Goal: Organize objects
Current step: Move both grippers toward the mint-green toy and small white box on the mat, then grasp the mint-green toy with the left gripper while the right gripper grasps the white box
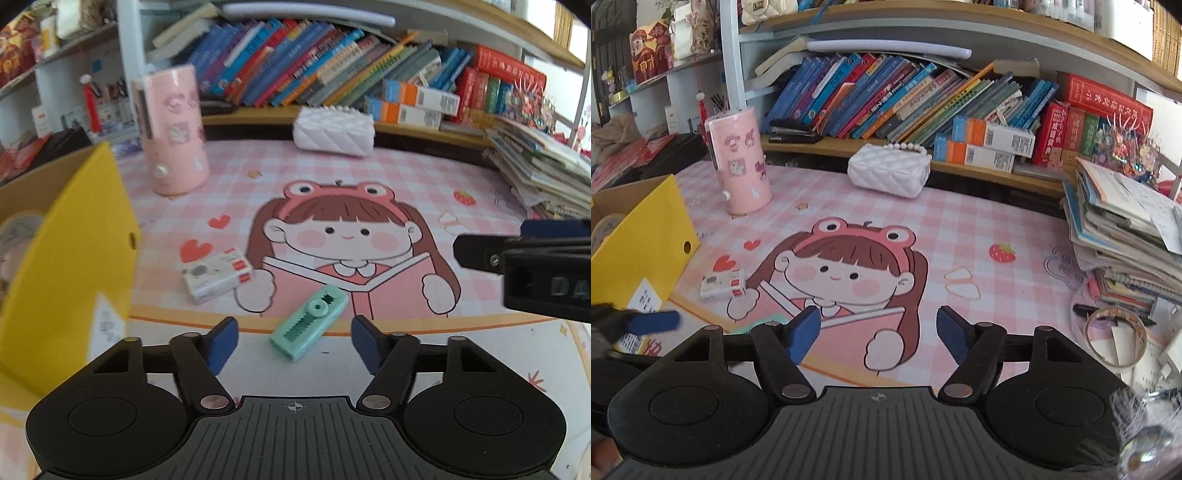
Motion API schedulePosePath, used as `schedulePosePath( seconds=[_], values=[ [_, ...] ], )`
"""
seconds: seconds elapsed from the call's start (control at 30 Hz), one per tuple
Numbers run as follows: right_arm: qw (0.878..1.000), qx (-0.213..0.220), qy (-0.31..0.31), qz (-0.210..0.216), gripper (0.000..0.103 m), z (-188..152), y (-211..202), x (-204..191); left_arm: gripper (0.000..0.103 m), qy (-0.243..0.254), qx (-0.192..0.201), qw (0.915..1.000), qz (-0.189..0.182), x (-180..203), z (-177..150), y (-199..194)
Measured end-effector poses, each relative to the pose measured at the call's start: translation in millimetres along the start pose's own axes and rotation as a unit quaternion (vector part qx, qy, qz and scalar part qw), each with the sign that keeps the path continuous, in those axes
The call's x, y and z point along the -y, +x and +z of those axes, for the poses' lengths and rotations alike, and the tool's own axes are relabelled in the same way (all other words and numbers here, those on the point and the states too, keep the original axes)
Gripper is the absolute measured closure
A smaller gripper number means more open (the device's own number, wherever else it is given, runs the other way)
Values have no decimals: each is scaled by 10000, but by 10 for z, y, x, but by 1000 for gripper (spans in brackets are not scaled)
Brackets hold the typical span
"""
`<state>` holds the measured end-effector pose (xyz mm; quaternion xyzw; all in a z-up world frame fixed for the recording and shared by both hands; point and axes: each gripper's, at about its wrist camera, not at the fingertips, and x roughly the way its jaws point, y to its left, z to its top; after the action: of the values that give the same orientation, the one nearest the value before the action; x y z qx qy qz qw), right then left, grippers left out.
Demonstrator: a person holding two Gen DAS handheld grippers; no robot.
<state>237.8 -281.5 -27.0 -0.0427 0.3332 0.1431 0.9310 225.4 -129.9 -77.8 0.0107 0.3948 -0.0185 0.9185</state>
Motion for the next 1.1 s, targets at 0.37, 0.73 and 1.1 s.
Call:
schedulePosePath(
  seconds=[0.37,0.73,1.1],
  values=[
    [10000,2,4,48,35,12,28,31,66,401,-90,9988,-272,114,41,357],
    [9999,66,46,100,32,55,82,20,80,233,-111,9987,-447,-87,-58,-77],
    [9947,9,-606,835,28,213,587,-442,80,-167,-81,9993,-337,-320,-393,-704]
  ],
)
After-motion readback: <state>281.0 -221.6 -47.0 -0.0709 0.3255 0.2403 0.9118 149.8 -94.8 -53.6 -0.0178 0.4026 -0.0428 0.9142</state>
